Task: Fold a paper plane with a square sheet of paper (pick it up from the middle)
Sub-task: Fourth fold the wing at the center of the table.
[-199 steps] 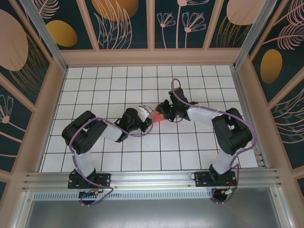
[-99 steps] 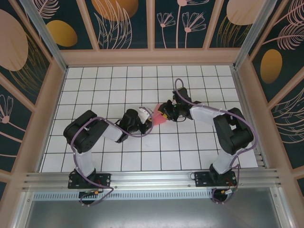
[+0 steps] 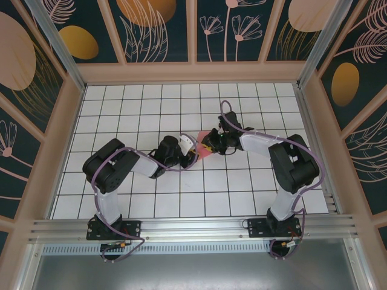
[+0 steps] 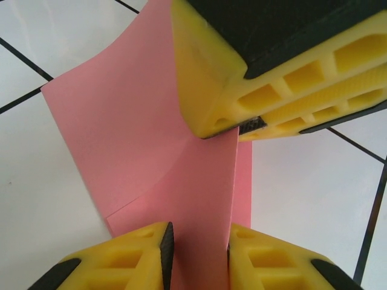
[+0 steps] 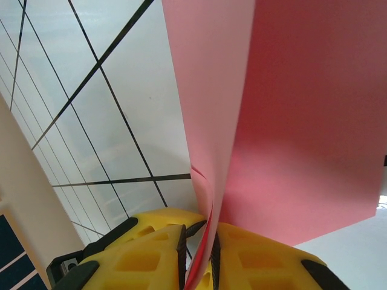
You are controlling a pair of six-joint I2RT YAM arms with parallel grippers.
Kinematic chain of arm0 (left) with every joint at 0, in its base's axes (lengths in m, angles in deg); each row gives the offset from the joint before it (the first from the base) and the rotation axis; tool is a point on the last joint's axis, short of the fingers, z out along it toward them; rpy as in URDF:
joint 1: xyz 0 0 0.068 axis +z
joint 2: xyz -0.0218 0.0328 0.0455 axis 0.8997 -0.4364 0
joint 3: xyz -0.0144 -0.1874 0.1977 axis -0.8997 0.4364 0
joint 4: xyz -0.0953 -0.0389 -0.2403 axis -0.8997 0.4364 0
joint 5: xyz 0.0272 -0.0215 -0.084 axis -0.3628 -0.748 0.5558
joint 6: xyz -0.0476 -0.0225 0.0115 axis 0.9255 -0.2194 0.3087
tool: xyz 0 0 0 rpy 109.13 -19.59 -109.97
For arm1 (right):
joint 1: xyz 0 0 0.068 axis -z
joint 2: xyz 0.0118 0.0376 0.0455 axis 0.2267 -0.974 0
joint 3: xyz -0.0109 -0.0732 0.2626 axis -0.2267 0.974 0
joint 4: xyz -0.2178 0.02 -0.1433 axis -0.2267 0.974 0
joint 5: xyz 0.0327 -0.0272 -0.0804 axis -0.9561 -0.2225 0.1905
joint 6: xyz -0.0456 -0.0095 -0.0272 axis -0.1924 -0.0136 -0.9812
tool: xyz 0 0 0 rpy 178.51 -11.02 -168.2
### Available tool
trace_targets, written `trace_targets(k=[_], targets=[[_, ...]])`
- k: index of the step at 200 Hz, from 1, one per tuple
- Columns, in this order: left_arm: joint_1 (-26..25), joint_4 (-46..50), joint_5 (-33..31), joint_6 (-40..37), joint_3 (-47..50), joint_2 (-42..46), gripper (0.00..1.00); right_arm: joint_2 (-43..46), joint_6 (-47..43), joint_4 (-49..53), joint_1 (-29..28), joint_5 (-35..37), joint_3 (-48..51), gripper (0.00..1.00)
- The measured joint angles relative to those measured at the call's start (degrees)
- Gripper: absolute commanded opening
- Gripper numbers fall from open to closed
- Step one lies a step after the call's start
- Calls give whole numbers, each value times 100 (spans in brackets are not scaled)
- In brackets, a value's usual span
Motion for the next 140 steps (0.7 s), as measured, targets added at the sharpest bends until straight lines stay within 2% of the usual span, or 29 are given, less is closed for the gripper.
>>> trace_targets(k=[36, 71, 101, 121, 140], targets=[[0, 50, 26, 107, -72, -48, 33, -20, -2, 42, -22, -2, -70, 14], [0, 61, 24, 127, -72, -48, 33, -98, -2, 55, -61, 0, -92, 14], [0, 59, 24, 166, -72, -48, 27, -116, -2, 98, -87, 0, -94, 14], [0, 52, 39, 229, -72, -48, 22, -116, -4, 136, -92, 0, -125, 20], [0, 35, 70, 315, -70, -48, 19, -116, -20, 146, -90, 7, -142, 33]])
